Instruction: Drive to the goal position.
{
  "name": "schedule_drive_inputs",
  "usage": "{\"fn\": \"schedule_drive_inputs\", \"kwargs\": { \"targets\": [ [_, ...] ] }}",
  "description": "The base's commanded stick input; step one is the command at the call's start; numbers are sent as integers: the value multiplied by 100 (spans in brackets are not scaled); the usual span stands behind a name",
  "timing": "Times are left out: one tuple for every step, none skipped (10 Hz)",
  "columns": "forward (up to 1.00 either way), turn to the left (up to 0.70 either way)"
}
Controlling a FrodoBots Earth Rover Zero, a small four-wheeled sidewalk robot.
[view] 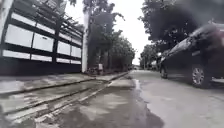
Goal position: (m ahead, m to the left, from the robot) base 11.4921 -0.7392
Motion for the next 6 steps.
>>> {"fn": "schedule_drive_inputs", "kwargs": {
  "targets": [
    [70,-11],
    [70,0],
    [70,0],
    [70,0],
    [70,0],
    [70,0]
  ]
}}
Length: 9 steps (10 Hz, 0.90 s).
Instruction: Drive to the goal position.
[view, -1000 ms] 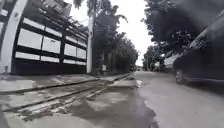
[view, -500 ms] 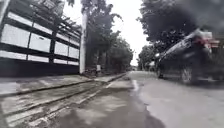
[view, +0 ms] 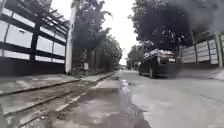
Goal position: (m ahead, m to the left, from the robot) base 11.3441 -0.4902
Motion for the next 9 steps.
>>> {"fn": "schedule_drive_inputs", "kwargs": {
  "targets": [
    [70,0],
    [70,0],
    [70,0],
    [70,0],
    [70,-1],
    [70,-1],
    [70,-2],
    [70,-4],
    [70,-18]
  ]
}}
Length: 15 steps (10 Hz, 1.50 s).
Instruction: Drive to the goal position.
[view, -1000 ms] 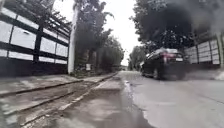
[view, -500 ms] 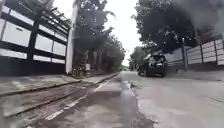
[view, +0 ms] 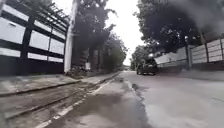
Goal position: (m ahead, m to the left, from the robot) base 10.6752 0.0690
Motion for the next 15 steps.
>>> {"fn": "schedule_drive_inputs", "kwargs": {
  "targets": [
    [70,-28],
    [70,-6],
    [70,0],
    [70,0],
    [70,0],
    [70,0],
    [70,0],
    [70,-1],
    [70,-22],
    [70,-29],
    [70,-3],
    [70,-2],
    [70,0],
    [70,0],
    [70,-4]
  ]
}}
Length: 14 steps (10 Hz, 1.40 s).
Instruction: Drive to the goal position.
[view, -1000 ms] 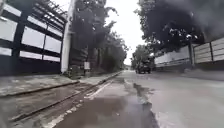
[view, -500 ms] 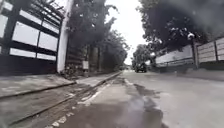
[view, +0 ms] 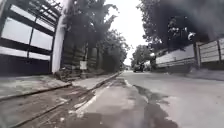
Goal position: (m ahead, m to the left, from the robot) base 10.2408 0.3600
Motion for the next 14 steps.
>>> {"fn": "schedule_drive_inputs", "kwargs": {
  "targets": [
    [70,-9],
    [70,-35],
    [70,-35],
    [70,-30],
    [70,0],
    [70,0],
    [70,0],
    [70,0],
    [70,-10],
    [70,-35],
    [70,-35],
    [70,-35],
    [70,-35],
    [70,-35]
  ]
}}
